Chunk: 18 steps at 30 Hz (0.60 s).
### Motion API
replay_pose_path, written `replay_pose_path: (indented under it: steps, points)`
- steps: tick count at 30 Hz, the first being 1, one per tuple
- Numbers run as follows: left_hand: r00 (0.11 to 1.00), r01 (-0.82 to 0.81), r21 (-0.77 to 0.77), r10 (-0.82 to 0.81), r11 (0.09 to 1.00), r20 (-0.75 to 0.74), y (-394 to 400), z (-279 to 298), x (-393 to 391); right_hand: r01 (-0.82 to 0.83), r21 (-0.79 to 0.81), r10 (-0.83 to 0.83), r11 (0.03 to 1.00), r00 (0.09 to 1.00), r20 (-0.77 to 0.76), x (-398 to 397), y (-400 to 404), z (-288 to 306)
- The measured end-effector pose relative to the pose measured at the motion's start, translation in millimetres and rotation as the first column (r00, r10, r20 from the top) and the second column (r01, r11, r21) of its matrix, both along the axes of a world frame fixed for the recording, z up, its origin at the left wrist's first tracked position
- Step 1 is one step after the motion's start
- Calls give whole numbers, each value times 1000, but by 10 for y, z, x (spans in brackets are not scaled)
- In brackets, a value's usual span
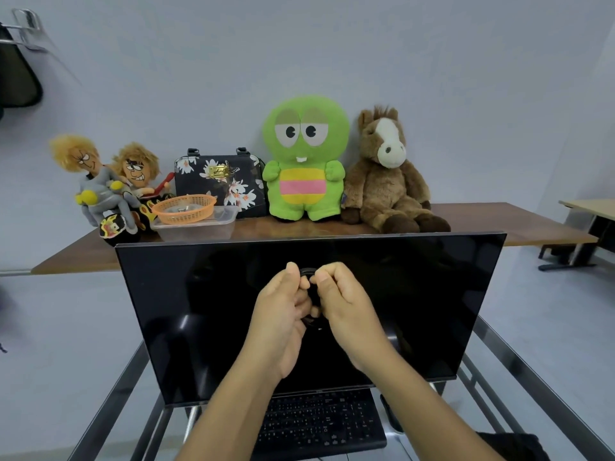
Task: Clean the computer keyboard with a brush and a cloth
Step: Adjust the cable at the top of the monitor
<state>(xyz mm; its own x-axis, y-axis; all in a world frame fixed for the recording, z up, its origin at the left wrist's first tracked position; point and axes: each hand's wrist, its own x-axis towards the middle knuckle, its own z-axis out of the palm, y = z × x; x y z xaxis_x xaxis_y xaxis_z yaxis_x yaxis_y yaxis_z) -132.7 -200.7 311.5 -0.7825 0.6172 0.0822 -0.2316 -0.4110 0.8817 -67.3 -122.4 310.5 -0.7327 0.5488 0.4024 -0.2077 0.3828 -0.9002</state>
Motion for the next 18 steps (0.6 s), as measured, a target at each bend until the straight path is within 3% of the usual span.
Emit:
replay_pose_path:
  steps: [3,6,9,12,15,18]
  points:
    - [978,-67,112,43,991,204,155,-171,89,33,-243,-18,970,998,61,28,48,-183]
    - [945,-112,143,60,983,321,312,-361,137,83,-286,-42,955,988,147,72,133,-374]
    - [936,-40,138,-12,990,353,441,-540,203,156,-291,-105,944,978,183,180,287,-464]
    - [950,157,6,-152,988,273,577,-745,305,278,-304,-209,911,948,241,365,533,-614]
    - [945,321,-196,-299,927,134,717,-978,407,376,-387,-274,842,916,293,620,757,-839]
    - [941,306,-459,-337,834,14,874,-1278,493,387,-494,-209,779,902,378,900,953,-1086]
